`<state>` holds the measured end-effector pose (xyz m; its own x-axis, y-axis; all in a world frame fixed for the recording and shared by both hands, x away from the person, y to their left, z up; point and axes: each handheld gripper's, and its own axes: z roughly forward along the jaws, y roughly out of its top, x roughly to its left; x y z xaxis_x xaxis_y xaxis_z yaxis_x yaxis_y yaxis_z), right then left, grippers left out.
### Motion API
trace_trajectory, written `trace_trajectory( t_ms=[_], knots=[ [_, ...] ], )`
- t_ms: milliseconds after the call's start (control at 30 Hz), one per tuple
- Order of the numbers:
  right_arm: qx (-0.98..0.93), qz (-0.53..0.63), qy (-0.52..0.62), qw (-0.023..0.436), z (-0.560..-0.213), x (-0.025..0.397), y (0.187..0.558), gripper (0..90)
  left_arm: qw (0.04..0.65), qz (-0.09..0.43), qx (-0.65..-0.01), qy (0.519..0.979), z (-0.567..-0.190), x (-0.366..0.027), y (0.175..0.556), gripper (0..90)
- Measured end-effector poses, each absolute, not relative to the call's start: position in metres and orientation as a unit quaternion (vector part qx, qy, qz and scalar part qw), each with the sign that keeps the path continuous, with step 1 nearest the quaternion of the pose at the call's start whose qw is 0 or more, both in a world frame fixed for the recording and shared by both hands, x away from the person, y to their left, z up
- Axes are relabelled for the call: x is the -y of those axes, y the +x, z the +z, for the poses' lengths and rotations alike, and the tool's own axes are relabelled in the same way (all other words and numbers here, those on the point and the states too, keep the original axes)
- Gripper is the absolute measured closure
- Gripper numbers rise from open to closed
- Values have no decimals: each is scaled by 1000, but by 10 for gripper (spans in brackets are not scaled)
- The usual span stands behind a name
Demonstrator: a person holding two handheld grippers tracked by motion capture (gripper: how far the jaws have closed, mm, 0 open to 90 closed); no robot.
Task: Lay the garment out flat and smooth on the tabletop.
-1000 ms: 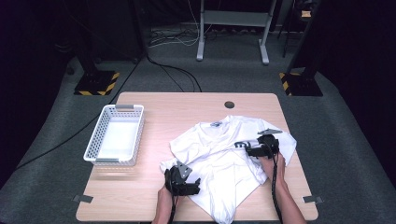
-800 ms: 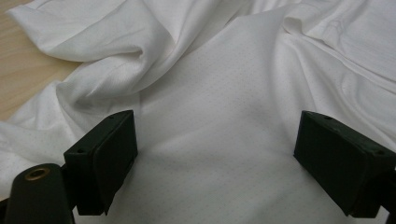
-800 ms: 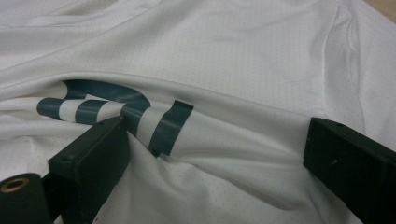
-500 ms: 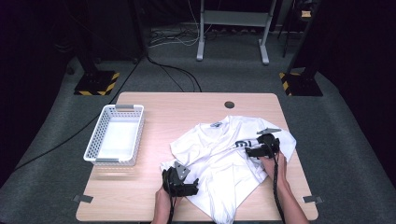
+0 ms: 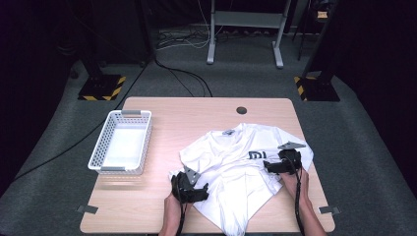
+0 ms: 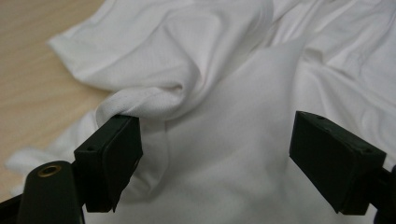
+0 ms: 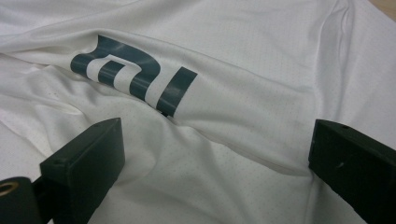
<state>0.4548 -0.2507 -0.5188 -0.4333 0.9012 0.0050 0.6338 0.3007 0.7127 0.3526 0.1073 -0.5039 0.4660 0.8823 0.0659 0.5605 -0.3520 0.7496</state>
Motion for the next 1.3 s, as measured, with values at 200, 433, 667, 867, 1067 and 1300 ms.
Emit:
trace_trajectory(
  t_ms=[200, 433, 667, 867, 1067, 1300],
  knots=[
    [-780, 323, 492, 213, -524, 247, 453, 28, 337, 233, -446, 796, -487, -77, 387, 220],
    [-779, 326, 490, 215, -525, 247, 454, 31, 288, 249, -432, 818, -493, -51, 415, 317],
    [-779, 327, 491, 215, -525, 248, 454, 33, 257, 251, -456, 814, -506, -66, 432, 302],
    [-778, 327, 491, 215, -525, 248, 454, 36, 264, 248, -485, 796, -505, -92, 428, 231],
    [-778, 328, 491, 214, -525, 248, 454, 37, 271, 271, -470, 795, -490, -91, 406, 197],
    [-778, 328, 491, 214, -525, 248, 454, 40, 316, 263, -449, 793, -476, -90, 389, 154]
  ],
)
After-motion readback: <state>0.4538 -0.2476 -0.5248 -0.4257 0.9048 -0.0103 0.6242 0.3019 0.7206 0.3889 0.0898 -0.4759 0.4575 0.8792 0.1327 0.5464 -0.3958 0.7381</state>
